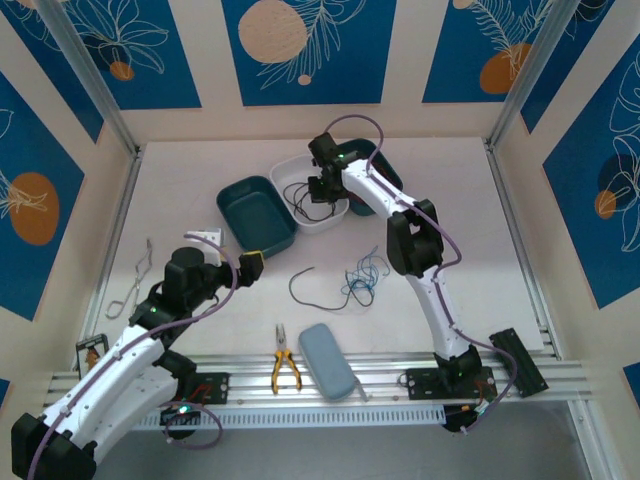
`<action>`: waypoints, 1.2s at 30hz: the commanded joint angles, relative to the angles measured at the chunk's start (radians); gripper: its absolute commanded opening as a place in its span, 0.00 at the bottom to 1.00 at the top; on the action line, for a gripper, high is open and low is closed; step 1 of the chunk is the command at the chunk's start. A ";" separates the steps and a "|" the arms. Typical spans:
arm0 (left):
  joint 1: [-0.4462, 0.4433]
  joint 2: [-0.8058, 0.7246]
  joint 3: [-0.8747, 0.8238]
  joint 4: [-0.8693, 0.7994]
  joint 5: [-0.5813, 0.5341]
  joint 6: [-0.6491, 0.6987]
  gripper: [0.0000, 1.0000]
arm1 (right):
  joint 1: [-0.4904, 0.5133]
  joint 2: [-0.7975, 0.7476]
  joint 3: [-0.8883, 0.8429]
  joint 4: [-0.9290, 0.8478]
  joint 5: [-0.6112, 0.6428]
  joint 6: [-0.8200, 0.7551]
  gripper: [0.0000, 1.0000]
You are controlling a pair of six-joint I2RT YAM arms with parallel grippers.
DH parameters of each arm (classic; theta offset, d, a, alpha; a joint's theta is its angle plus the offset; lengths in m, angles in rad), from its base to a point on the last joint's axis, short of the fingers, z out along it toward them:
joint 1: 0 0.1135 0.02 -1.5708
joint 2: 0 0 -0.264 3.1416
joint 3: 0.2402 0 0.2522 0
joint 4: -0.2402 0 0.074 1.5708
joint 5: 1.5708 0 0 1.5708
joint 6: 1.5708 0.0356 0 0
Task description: Untangle the cables
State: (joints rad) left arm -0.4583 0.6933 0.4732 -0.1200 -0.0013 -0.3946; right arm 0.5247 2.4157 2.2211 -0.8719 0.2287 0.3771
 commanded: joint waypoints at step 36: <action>0.000 0.125 0.032 0.073 0.002 -0.096 1.00 | 0.362 -0.849 -1.035 -0.024 0.242 0.238 0.44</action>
State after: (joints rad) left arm -0.4583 0.8242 0.4740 -0.0601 -0.0051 -0.4740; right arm 0.8776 1.5265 1.1992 -0.8761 0.4313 0.5827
